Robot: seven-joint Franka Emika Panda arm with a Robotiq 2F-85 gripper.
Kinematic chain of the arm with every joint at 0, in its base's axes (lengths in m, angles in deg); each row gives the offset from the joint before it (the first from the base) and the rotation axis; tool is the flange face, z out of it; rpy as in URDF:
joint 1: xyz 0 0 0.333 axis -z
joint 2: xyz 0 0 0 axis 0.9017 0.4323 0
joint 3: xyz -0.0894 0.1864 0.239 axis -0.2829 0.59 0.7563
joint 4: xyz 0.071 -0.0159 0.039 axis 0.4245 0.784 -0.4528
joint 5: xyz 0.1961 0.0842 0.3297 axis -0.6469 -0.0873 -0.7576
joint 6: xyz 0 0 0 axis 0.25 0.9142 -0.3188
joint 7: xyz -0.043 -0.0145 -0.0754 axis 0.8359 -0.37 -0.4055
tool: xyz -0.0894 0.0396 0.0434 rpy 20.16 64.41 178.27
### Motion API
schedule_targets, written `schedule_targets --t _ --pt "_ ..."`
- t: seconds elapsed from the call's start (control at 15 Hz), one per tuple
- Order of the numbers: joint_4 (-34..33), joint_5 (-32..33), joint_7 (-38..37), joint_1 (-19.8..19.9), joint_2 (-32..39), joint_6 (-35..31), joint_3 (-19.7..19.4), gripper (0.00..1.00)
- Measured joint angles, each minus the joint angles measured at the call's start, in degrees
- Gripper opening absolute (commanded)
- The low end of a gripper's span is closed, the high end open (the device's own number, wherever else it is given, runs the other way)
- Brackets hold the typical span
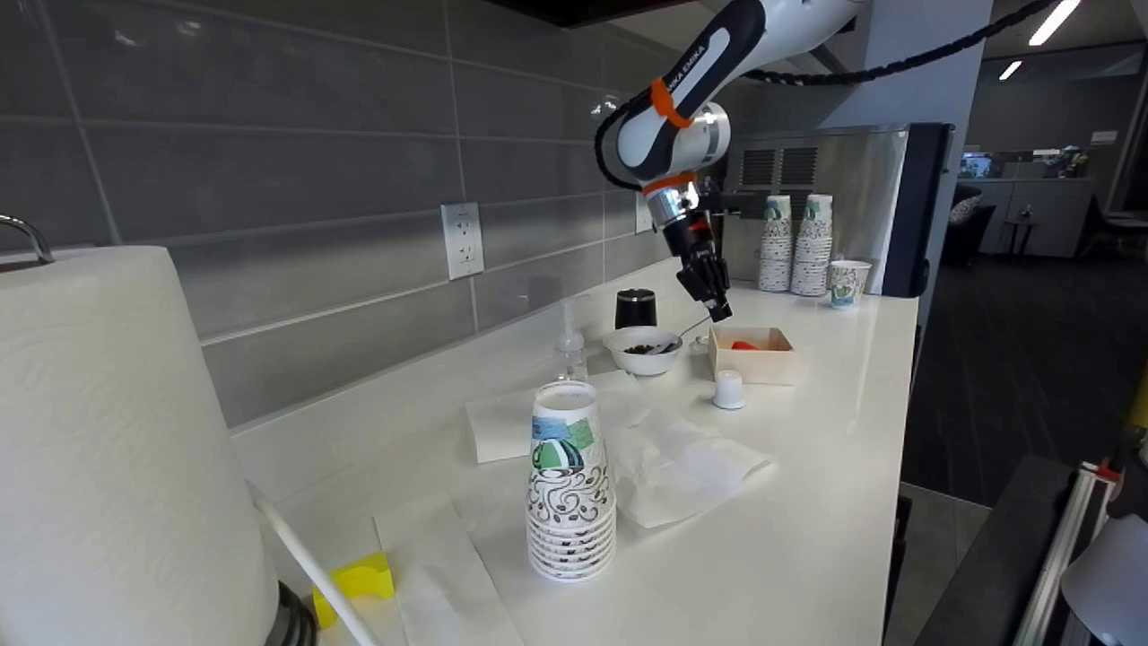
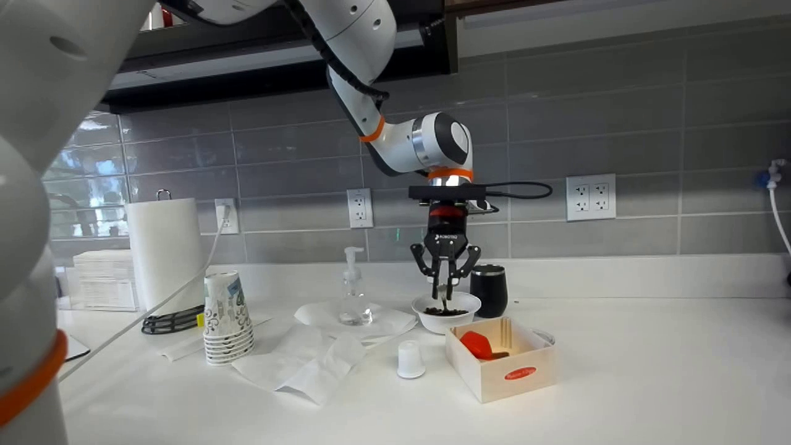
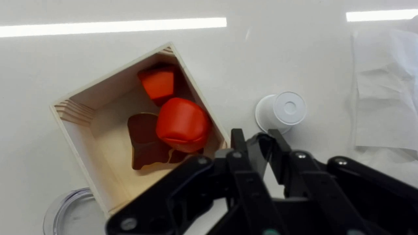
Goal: Pick up the spoon and stir in the bowl
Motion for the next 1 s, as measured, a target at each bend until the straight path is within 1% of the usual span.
schedule_targets --t 0.33,0.67,1.0 --pt "-4.0 0.0 0.4 0.0 4.4 0.7 1.0 0.06" --pt "-6.1 -0.7 2.1 0.8 4.7 -0.2 1.5 0.06" --pt "-7.9 -0.7 1.1 1.4 4.7 -0.5 1.2 0.06"
